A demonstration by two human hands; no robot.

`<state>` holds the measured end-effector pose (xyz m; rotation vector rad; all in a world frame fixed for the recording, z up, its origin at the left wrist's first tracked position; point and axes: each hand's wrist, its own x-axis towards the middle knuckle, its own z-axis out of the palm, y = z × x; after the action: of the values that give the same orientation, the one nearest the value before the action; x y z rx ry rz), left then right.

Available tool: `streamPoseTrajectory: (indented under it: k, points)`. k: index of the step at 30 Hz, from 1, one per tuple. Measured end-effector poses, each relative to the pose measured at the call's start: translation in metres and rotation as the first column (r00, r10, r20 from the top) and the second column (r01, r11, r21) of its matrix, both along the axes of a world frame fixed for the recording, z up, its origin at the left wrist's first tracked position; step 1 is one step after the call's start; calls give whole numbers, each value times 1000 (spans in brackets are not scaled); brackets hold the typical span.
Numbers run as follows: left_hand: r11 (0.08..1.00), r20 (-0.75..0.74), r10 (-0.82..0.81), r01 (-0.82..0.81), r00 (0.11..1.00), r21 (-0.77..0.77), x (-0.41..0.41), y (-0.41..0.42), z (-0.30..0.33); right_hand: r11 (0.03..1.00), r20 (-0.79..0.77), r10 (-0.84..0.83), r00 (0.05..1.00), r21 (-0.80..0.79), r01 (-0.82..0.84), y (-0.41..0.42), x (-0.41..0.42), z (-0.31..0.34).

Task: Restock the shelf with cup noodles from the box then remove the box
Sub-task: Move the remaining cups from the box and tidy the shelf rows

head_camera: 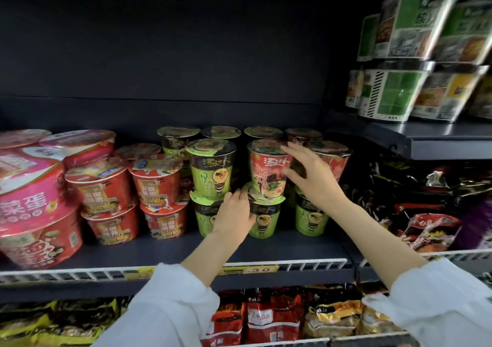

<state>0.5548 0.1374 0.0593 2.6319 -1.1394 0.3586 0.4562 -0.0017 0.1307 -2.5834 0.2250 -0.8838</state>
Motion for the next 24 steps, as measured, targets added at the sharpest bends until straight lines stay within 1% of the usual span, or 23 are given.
streamPoseTrajectory:
  k: [3, 5, 7, 9, 11, 13, 15, 17, 20, 22, 24]
  points:
    - [992, 45, 16, -10, 999, -124, -12, 0, 0, 988, 75, -144, 987, 64, 139, -11, -27, -15]
    - [973, 80, -15, 33, 997, -228, -20, -3, 2, 977, 94, -195, 976, 103, 185, -19, -40, -18]
    - [952, 142, -79, 117, 987, -283, -26, -8, 8, 975, 87, -213, 973, 89, 206, -25, -48, -15]
    - [921, 234, -144, 217, 962, -324, -30, -15, 20, 975, 98, -219, 971, 69, 213, -29, -46, -5]
    - [886, 337, -159, 284, 928, -365, -28, -24, 37, 981, 110, -196, 974, 35, 193, -32, -35, 8]
    - [876, 400, -135, 297, 907, -379, -23, -35, 56, 986, 110, -165, 980, -7, 167, -35, -18, 22]
    - [910, 389, -117, 256, 914, -327, -16, -46, 74, 982, 72, -174, 982, -56, 178, -41, 0, 36]
    - [951, 332, -117, 202, 936, -235, -5, -55, 87, 975, 5, -208, 978, -75, 207, -49, 19, 47]
    - [982, 222, -115, 145, 968, -121, 14, -64, 97, 962, -163, -275, 948, -42, 271, -65, 48, 58]
    - [992, 127, -121, 124, 985, -17, 23, -66, 100, 959, -294, -282, 913, -74, 273, -76, 63, 61]
    - [992, 71, -120, 116, 990, 51, 29, -67, 99, 957, -389, -289, 875, -121, 263, -86, 75, 62]
